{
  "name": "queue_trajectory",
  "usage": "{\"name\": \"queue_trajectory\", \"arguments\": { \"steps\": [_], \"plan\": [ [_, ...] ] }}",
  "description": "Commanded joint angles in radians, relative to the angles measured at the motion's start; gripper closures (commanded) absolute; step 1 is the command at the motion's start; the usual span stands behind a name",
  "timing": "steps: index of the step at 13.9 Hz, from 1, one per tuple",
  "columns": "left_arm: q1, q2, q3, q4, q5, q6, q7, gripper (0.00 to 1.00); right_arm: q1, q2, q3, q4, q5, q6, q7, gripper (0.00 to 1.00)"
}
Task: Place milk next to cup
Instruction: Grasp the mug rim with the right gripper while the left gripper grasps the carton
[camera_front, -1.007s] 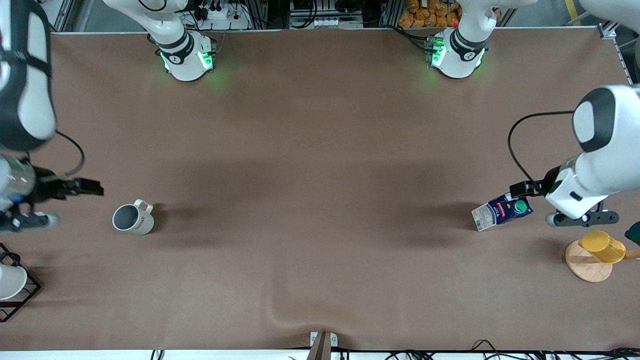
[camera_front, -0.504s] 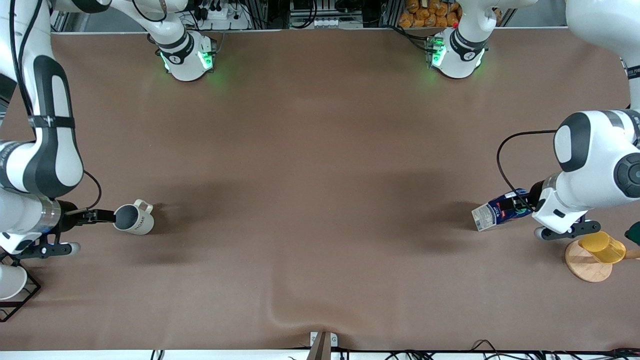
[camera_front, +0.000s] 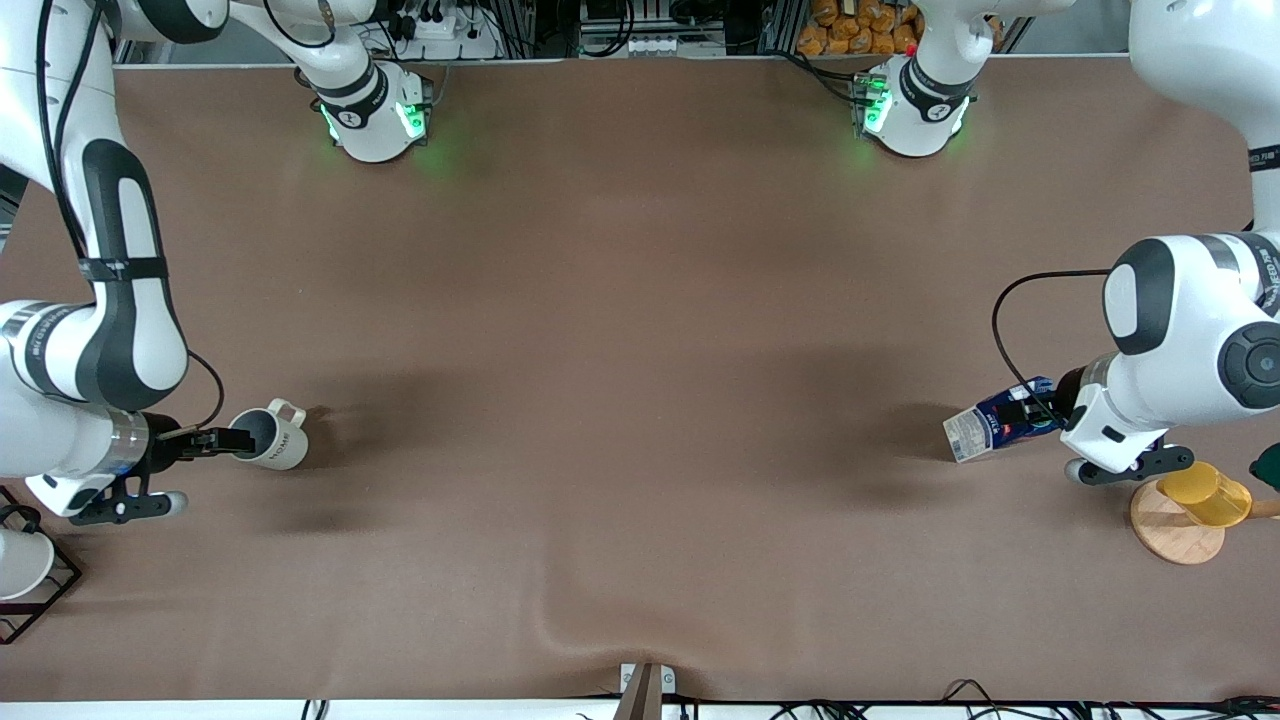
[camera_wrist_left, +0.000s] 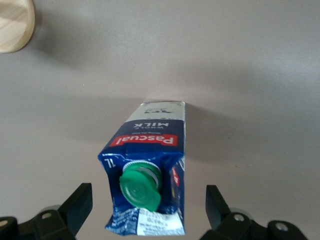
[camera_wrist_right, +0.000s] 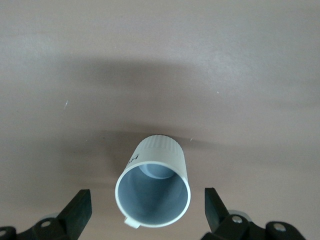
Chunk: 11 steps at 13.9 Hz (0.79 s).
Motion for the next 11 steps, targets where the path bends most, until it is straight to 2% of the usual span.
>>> {"name": "queue_trajectory", "arguments": {
  "steps": [1, 5, 6, 8, 10, 11],
  "plan": [
    [0.012, 0.017, -0.002, 0.007, 0.003, 0.006, -0.018, 0.00, -0.029, 0.021, 0.009, 0.002, 0.009, 0.021, -0.089, 0.01],
    [0.015, 0.021, 0.000, 0.005, 0.005, 0.005, -0.018, 0.00, -0.078, 0.044, 0.010, -0.007, 0.023, 0.059, -0.264, 0.03],
    [0.015, 0.023, 0.000, 0.005, 0.005, 0.003, -0.018, 0.05, -0.075, 0.042, 0.010, -0.020, 0.023, 0.069, -0.264, 0.11],
    [0.015, 0.023, 0.000, 0.005, 0.005, -0.001, -0.035, 0.23, -0.066, 0.042, 0.010, -0.048, 0.023, 0.092, -0.262, 0.18],
    [0.009, 0.025, 0.000, 0.007, 0.005, -0.003, -0.056, 0.29, -0.065, 0.033, 0.012, -0.102, 0.023, 0.131, -0.264, 0.21],
    [0.008, 0.023, 0.000, 0.008, 0.006, -0.004, -0.055, 0.43, -0.057, 0.031, 0.012, -0.108, 0.023, 0.133, -0.265, 0.46]
  ]
}}
